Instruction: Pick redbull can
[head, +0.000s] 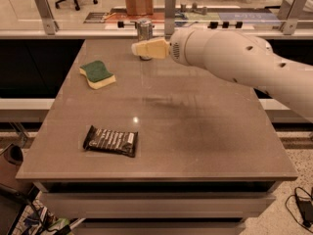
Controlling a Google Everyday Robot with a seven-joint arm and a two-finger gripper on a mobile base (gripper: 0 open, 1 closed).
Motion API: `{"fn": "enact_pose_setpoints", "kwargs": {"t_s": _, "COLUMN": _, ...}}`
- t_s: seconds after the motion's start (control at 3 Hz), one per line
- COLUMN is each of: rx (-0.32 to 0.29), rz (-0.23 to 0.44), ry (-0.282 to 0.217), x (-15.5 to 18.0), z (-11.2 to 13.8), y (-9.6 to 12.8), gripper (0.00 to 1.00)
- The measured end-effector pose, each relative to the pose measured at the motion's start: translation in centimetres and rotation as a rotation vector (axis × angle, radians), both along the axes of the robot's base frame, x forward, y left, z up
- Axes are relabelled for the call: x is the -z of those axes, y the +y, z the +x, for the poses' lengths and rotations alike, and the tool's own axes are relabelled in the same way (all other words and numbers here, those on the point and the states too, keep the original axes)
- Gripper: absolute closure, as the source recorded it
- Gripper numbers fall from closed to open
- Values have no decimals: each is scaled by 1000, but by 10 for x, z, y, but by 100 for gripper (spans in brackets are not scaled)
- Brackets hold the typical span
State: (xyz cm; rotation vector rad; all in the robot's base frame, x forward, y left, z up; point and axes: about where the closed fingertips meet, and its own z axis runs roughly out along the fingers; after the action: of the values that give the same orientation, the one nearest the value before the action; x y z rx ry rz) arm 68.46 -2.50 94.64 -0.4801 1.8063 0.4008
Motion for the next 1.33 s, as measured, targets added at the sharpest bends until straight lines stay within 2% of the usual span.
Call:
{"fn": "enact_pose_setpoints", "kwargs": {"t_s": 0.67, "rx": -62, "rz": 13, "ry": -44, "x": 9, "z": 49, "y": 23, "gripper": 0}}
{"fn": "enact_pose_setpoints", "kwargs": {"t_s": 1.33, "rx": -132, "rz": 34, "ry": -84, "x": 23, "z": 92, "y": 33, "gripper": 0}}
